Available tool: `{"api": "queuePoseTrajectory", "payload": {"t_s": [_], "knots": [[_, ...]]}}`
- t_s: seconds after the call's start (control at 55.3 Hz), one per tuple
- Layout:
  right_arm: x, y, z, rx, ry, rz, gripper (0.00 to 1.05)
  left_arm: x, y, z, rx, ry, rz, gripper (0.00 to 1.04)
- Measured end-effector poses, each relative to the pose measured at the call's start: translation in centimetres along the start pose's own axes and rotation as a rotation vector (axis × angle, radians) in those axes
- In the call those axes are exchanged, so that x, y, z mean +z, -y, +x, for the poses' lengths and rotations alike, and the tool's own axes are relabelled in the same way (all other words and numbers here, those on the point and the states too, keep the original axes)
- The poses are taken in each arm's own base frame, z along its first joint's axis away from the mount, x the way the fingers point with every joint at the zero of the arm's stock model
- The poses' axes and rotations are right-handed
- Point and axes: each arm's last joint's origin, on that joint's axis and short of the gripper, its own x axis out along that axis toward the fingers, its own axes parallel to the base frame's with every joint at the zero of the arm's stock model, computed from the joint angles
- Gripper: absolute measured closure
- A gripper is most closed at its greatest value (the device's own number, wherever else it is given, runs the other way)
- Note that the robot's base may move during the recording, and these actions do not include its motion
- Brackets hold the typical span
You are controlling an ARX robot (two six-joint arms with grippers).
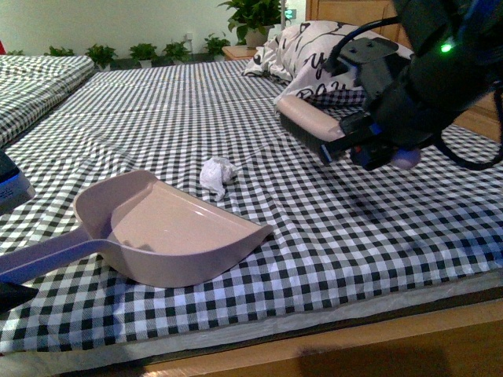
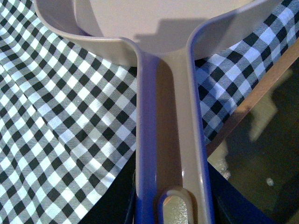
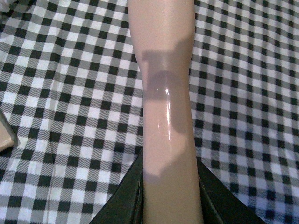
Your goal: Clean up trash
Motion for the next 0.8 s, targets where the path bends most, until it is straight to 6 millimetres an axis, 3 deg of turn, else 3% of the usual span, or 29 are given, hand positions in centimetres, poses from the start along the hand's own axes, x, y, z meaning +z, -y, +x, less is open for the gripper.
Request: {"api": "queuePoseTrajectory", "payload": {"t_s": [0.235, 0.434, 0.633, 0.796], "knots": [[1.7, -2.4, 4.2, 0.038, -0.027, -0.067, 0.84, 0.0, 0.0, 0.0, -0.001, 0.0, 0.0, 0.78], [1.8, -4.1, 6.3, 0.077, -0.063, -0.115, 0.84, 0.0, 0.0, 0.0, 0.0, 0.0, 0.0, 0.78], [1.8, -5.1, 6.4, 0.165, -0.092, -0.136, 0.84, 0.0, 0.0, 0.0, -0.001, 0.0, 0.0, 0.78], [1.2, -5.2, 4.1, 0.458, -0.121, -0.148, 0.84, 0.0, 0.0, 0.0, 0.0, 0.0, 0.0, 0.78]]}}
